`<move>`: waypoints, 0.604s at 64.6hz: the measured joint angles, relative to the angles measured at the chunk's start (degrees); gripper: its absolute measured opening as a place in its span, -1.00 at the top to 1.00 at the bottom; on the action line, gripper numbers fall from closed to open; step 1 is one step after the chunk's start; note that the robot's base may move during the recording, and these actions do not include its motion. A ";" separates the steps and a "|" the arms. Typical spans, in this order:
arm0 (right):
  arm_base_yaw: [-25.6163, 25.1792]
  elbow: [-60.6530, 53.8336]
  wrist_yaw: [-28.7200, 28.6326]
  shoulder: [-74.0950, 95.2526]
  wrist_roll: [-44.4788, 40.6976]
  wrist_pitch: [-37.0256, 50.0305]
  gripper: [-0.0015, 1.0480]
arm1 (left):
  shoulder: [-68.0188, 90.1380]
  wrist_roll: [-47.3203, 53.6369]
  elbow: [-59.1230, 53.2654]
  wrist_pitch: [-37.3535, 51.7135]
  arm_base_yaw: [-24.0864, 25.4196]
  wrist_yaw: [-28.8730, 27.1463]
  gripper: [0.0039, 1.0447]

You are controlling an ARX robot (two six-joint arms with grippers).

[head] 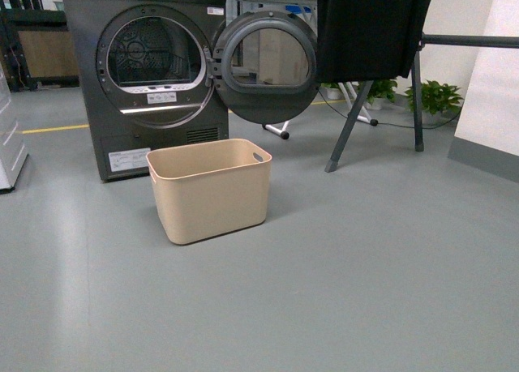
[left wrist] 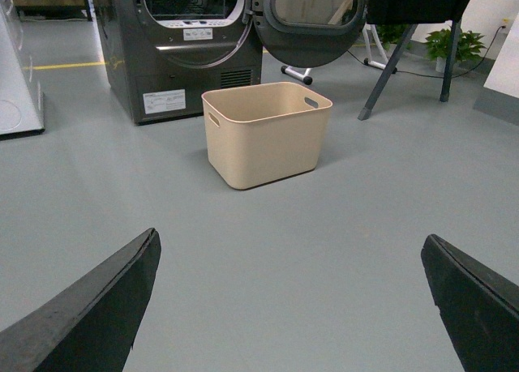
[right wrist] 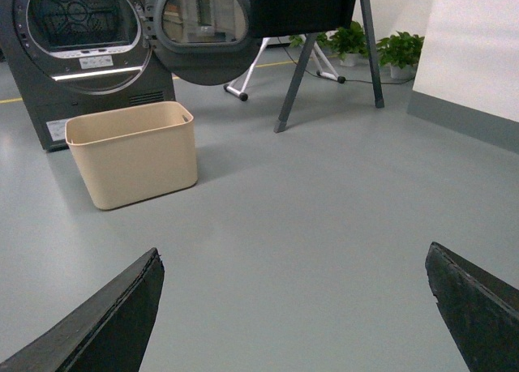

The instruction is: Move hamper under clothes hanger

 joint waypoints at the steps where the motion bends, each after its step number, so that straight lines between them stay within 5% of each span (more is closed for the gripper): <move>1: 0.00 0.00 0.00 0.00 0.00 0.00 -0.85 | 0.00 0.00 0.00 0.00 0.00 0.00 -0.88; 39: 0.00 0.00 0.00 0.00 0.00 0.00 -0.85 | 0.00 0.00 0.00 0.00 0.00 0.00 -0.88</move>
